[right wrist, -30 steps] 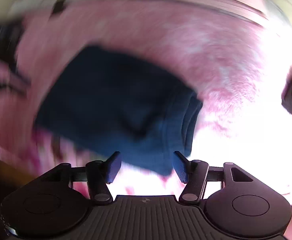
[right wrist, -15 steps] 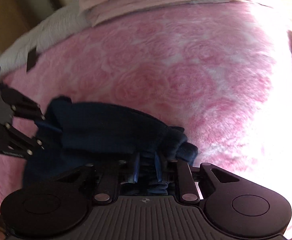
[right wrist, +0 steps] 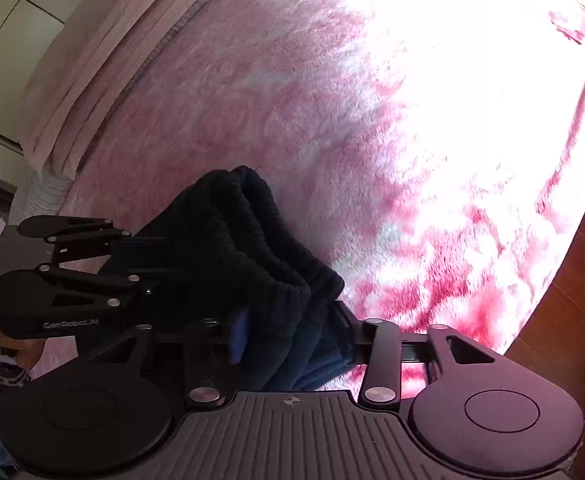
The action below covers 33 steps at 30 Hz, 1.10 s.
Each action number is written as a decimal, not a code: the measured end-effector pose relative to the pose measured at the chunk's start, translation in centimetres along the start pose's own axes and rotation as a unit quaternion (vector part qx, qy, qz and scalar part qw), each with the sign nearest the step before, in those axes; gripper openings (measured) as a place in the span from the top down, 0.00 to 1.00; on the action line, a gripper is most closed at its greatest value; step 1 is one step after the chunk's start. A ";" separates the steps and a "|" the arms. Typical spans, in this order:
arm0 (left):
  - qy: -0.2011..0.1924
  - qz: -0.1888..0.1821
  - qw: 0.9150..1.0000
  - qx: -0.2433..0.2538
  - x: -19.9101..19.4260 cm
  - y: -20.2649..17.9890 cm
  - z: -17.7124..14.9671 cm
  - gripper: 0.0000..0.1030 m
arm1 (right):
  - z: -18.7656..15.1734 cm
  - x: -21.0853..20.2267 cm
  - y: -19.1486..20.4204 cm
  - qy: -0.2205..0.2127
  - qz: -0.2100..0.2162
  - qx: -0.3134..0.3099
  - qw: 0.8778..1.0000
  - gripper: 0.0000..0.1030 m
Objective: Fold clothes
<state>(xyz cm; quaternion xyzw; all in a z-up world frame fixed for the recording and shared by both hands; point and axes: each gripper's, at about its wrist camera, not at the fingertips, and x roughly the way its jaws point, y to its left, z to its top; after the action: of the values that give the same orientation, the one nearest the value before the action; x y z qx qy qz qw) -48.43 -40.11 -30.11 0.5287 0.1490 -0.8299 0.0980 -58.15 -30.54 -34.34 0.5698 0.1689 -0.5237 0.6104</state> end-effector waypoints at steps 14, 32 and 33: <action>0.033 -0.017 0.998 0.053 -0.6 -0.6 1.4 0.70 | -1.9 -3.1 -0.5 -0.016 0.002 0.048 0.999 0.74; 0.019 -0.029 0.998 0.051 0.7 0.6 4.2 0.75 | -0.9 -2.5 4.3 -0.048 -0.007 -0.120 0.992 0.69; 0.021 -0.031 0.998 0.052 1.2 0.7 4.2 0.74 | -1.0 -1.4 4.4 -0.037 -0.012 -0.136 0.990 0.69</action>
<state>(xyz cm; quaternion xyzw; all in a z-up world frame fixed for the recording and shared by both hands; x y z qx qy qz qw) -52.31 -42.23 -29.61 0.5459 0.1239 -0.8276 0.0415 -54.67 -29.91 -31.22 0.4597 0.2223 -0.5243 0.6815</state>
